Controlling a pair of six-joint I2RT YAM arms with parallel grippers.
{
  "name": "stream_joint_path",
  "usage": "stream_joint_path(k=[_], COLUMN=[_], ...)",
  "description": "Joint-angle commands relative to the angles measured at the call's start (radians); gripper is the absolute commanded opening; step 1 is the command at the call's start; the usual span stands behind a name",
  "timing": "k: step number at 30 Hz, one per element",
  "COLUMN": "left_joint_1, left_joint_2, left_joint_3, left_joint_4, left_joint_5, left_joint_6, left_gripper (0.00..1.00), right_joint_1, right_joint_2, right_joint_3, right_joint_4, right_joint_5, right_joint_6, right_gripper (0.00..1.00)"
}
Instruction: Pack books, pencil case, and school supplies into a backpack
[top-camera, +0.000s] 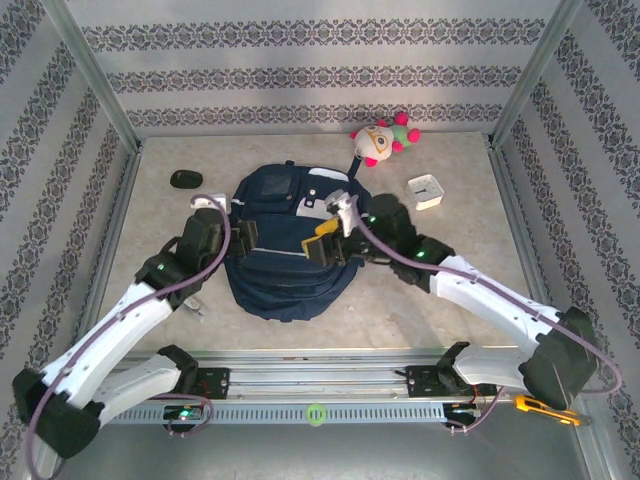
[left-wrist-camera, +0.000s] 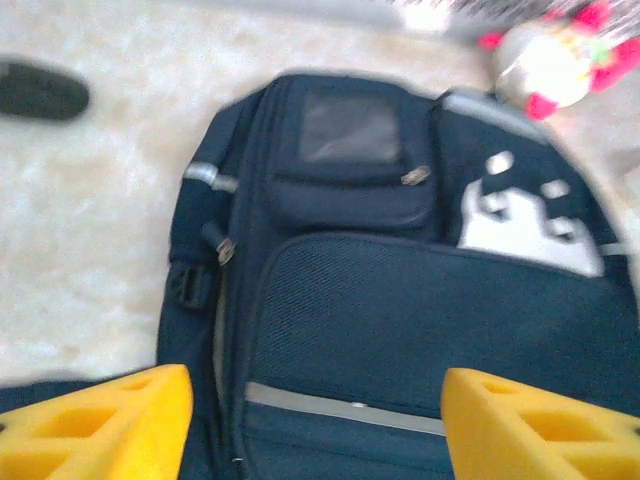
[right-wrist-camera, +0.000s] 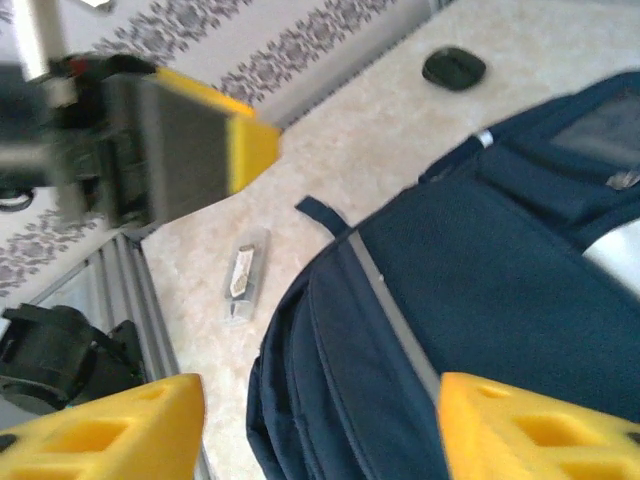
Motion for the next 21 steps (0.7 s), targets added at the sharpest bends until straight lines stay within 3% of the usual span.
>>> stream_joint_path(k=[1,6,10,17,21], left_joint_1=[0.086,0.119,0.086,-0.088,-0.116], left_joint_2=[0.080,0.216,0.337,0.407,0.317], left_joint_3=[-0.065,-0.200,-0.276,-0.269,-0.218], left_joint_4=[0.068,0.248,0.385,0.497,0.426], left_joint_5=[0.143,0.247,0.361,0.396,0.366], left_joint_6=[-0.038,-0.093,-0.153,-0.212,-0.150], left_gripper=[0.62,0.45,0.33,0.33,0.49], right_joint_1=[0.076,0.078,0.011,-0.128,-0.169], right_joint_2=[0.081,0.258,0.348,0.213,0.058], right_joint_3=[-0.057,-0.166,-0.229,-0.311,-0.300], right_joint_4=[0.031,0.187,0.269,0.208,0.086], right_joint_5=[0.260,0.300,0.261,0.234,0.225], right_joint_6=[0.166,0.349,0.410,0.335,0.198], right_gripper=[0.51,0.32,0.27,0.29,0.43])
